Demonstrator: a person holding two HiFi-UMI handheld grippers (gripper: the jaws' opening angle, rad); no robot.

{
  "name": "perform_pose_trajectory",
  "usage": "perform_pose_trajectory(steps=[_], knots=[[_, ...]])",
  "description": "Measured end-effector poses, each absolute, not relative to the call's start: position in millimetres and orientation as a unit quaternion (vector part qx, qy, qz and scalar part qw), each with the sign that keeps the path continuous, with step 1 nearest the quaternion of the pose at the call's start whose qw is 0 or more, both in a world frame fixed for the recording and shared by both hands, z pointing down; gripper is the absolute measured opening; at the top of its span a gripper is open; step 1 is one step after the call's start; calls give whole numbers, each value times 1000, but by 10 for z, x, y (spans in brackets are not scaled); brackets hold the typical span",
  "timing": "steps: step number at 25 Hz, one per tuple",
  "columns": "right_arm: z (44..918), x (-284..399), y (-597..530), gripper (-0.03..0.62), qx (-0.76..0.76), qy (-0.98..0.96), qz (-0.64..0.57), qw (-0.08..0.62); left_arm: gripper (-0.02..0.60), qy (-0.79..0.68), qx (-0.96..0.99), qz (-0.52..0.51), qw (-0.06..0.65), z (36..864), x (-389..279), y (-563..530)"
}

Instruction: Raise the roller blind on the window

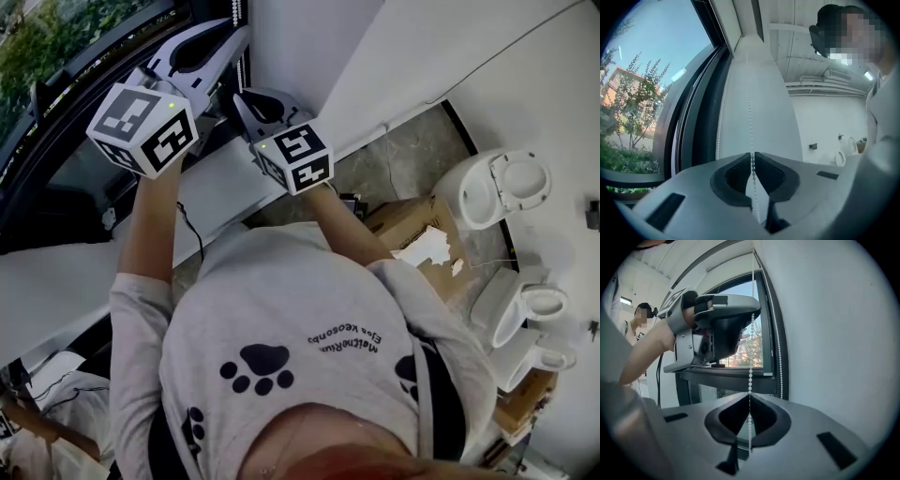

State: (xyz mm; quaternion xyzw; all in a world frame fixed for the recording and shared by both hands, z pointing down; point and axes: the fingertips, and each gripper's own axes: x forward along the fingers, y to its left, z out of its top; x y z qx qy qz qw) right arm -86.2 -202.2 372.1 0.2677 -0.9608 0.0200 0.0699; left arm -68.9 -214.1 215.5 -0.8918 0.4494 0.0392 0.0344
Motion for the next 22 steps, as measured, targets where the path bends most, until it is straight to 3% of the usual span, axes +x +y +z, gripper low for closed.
perform_pose_trajectory(steps=[5, 22], knots=[[3744, -831, -2047, 9, 273, -959, 24, 70, 15, 441, -897, 32, 30, 2173, -628, -2163], [4833, -786, -1986, 9, 291, -947, 44, 128, 12, 456, -889, 8, -45, 3306, -609, -2087]])
